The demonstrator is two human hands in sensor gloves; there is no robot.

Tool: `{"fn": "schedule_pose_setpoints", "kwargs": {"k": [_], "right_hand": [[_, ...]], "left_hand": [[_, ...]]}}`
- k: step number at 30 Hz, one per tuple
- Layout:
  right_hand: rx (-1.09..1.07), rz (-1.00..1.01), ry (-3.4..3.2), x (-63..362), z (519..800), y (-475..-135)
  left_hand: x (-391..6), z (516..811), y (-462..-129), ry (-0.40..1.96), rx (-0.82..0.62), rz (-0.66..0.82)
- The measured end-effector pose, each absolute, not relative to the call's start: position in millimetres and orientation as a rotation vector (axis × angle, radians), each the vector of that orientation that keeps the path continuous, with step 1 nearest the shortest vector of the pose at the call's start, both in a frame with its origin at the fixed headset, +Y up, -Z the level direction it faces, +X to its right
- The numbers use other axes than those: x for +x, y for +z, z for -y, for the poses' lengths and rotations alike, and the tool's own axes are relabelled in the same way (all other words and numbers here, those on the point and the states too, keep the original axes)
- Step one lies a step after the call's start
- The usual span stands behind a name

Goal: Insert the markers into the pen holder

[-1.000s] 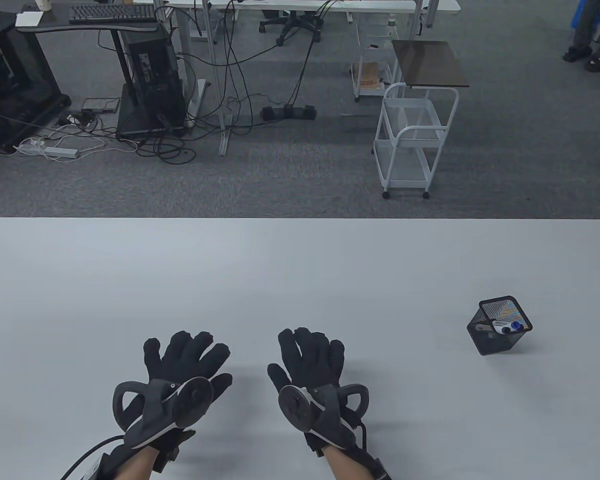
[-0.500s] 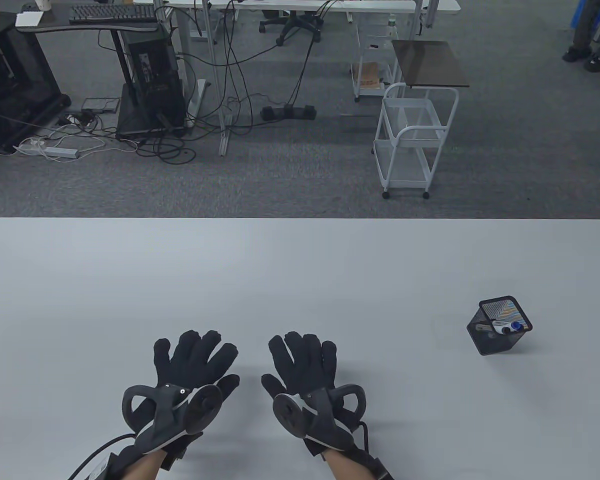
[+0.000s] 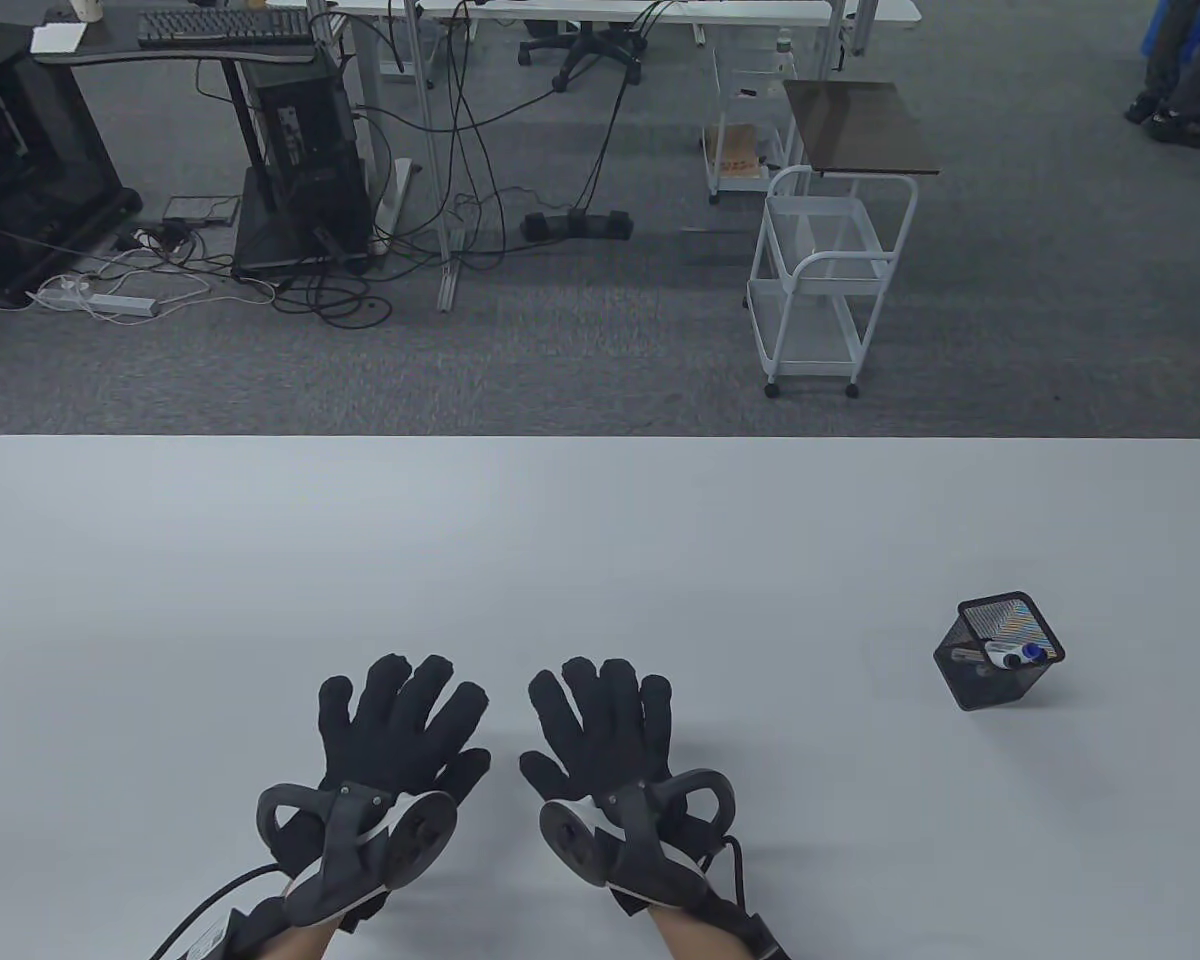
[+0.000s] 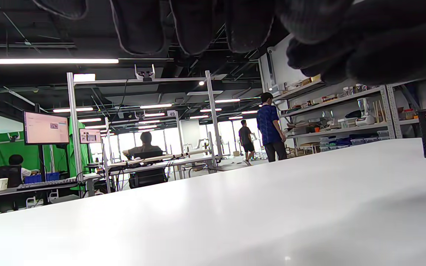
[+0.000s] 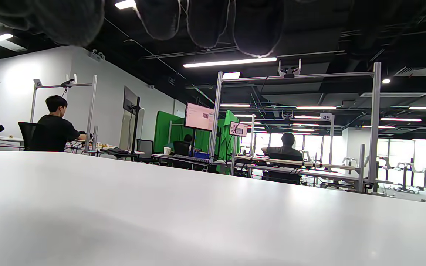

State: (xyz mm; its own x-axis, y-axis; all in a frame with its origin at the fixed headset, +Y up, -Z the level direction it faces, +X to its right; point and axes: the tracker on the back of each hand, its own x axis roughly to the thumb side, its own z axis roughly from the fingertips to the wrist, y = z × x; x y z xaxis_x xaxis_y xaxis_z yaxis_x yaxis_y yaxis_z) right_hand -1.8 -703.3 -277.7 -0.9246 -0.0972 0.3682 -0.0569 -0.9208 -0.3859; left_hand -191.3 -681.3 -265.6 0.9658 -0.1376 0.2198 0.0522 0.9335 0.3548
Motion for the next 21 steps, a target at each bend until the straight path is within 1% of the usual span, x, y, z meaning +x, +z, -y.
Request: {"fn": "schedule_pose_setpoints", "kwargs": {"k": [9, 21], "right_hand": [[-0.613, -0.667, -2.964, -0.8, 700.3, -276.1], [-0.619, -0.713, -2.997, 3.6, 694.3, -273.5]], "left_hand": [[-191.8, 677.9, -260.0, -0.089, 0.435, 0.239], [-192.5, 675.1, -256.1, -0.083, 0.473, 0.239]]}}
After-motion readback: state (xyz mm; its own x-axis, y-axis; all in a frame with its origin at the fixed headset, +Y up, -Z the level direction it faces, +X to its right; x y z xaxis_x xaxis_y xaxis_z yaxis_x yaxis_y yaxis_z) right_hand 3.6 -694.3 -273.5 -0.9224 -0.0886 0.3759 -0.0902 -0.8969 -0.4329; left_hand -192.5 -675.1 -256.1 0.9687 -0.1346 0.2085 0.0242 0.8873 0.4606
